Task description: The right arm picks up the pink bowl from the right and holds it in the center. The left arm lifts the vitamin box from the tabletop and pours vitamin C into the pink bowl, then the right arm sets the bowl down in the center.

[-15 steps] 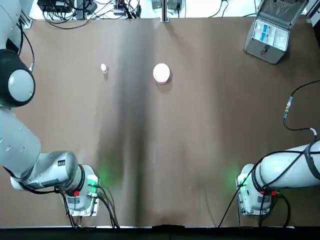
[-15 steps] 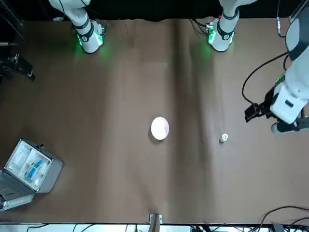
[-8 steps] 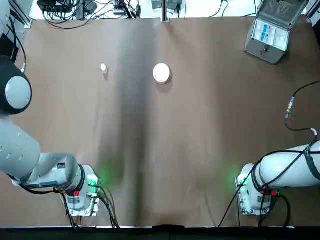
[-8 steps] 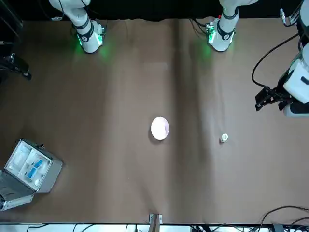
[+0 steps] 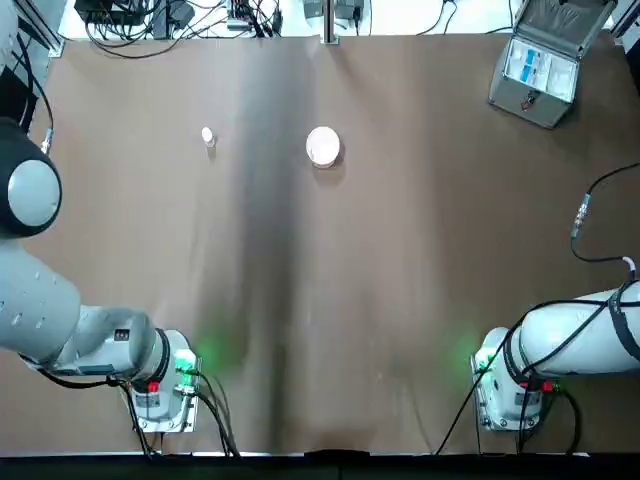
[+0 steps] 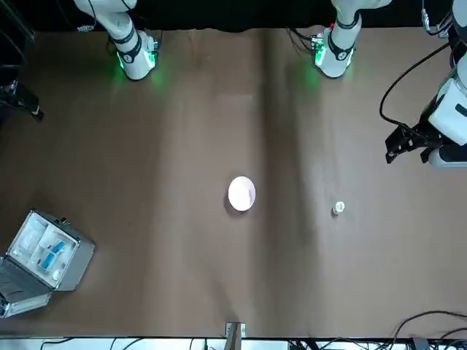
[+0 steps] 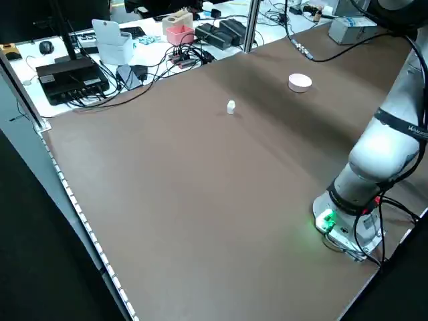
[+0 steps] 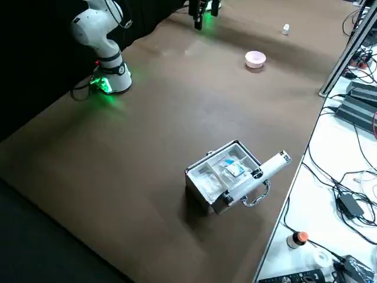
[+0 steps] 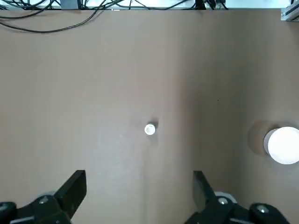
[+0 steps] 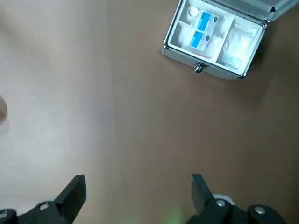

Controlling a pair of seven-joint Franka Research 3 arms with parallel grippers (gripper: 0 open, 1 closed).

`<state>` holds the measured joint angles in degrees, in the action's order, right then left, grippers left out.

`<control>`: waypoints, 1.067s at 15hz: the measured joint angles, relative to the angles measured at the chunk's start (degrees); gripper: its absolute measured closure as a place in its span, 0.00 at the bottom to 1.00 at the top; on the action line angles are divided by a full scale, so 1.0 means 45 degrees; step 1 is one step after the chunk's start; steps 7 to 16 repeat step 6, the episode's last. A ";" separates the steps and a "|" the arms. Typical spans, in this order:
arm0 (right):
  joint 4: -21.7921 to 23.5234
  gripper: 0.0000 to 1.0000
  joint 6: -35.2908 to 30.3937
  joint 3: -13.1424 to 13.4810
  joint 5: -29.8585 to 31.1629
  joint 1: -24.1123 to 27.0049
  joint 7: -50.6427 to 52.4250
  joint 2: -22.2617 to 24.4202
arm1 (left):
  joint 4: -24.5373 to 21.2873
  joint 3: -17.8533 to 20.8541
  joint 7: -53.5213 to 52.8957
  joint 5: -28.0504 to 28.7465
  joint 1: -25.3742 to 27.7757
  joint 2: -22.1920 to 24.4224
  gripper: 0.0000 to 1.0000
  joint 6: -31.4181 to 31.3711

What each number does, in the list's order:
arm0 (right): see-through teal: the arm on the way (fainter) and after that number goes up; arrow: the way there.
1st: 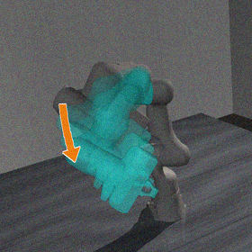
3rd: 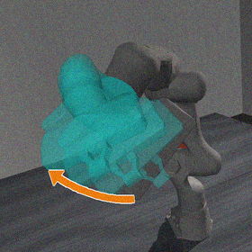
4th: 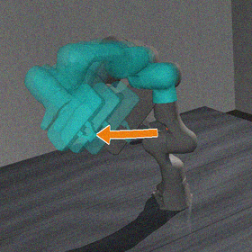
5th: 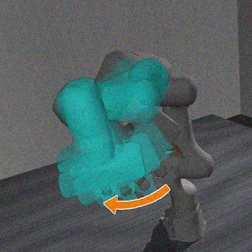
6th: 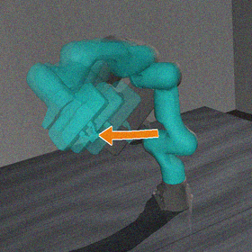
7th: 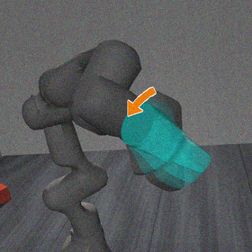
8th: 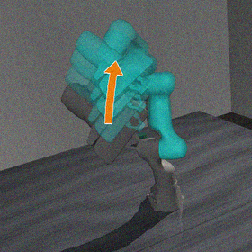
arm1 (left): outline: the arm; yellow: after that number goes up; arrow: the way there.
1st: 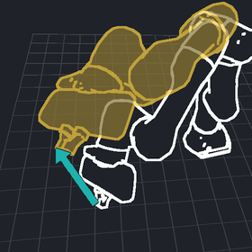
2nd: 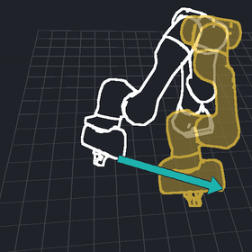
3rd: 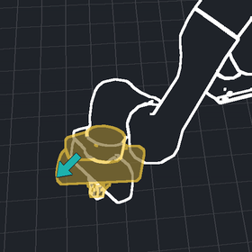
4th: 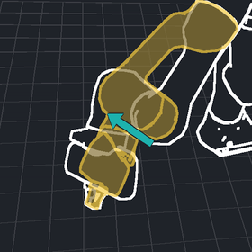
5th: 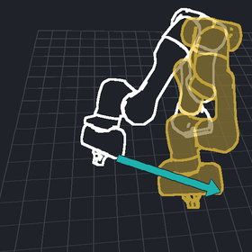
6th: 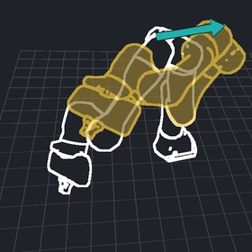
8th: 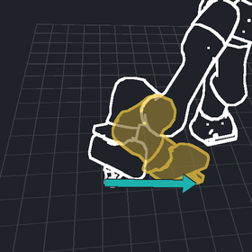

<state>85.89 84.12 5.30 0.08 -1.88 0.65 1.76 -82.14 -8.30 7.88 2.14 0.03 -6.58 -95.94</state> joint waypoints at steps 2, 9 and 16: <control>0.0016 0.01 -0.0001 0.0009 -0.0012 0.0069 0.0003 0.0000 | -0.0030 0.0007 0.0000 -0.0003 0.0000 0.0000 0.00 -0.0011; 0.0016 0.01 0.0013 -0.0046 -0.0028 0.0057 0.0003 0.0000 | -0.0039 0.0022 0.0000 -0.0006 0.0000 0.0001 0.00 -0.0016; 0.0016 0.01 0.0013 -0.0046 -0.0028 0.0057 0.0003 0.0000 | -0.0039 0.0022 0.0000 -0.0006 0.0000 0.0001 0.00 -0.0016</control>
